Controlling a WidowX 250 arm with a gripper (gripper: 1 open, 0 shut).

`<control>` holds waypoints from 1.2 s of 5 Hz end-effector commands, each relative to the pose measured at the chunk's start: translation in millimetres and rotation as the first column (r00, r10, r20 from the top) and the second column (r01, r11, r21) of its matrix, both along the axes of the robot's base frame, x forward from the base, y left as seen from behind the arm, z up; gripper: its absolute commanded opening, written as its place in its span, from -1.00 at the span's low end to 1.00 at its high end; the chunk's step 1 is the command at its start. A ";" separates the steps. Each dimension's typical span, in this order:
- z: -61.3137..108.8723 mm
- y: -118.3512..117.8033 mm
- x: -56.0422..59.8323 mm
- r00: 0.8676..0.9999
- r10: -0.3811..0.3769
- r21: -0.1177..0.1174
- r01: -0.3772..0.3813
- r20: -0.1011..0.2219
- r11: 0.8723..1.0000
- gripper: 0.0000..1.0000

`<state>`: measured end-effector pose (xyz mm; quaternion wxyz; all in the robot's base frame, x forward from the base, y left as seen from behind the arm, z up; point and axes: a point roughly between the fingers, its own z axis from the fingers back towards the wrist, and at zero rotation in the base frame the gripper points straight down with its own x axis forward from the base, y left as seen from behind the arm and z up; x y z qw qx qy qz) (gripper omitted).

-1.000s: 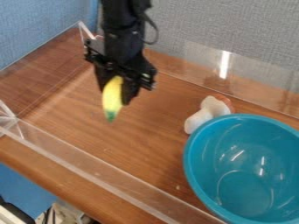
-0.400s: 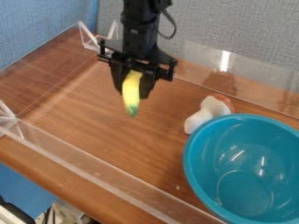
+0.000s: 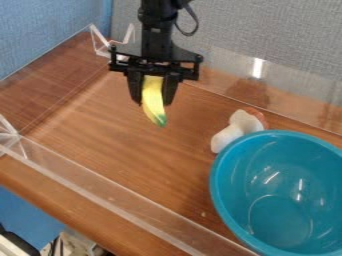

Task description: Remove the yellow object from the blue bowl and put it on the table

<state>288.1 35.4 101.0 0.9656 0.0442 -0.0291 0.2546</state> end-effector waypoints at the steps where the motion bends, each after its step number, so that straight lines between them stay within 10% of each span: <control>1: 12.9 10.3 10.2 0.980 0.187 -0.019 -0.187 0.063 0.982 -1.00; 4: 4.1 7.4 8.5 0.819 0.572 -0.058 -0.570 0.036 0.820 -1.00; 6: -0.6 2.7 12.9 0.748 0.664 -0.069 -0.661 0.019 0.747 -1.00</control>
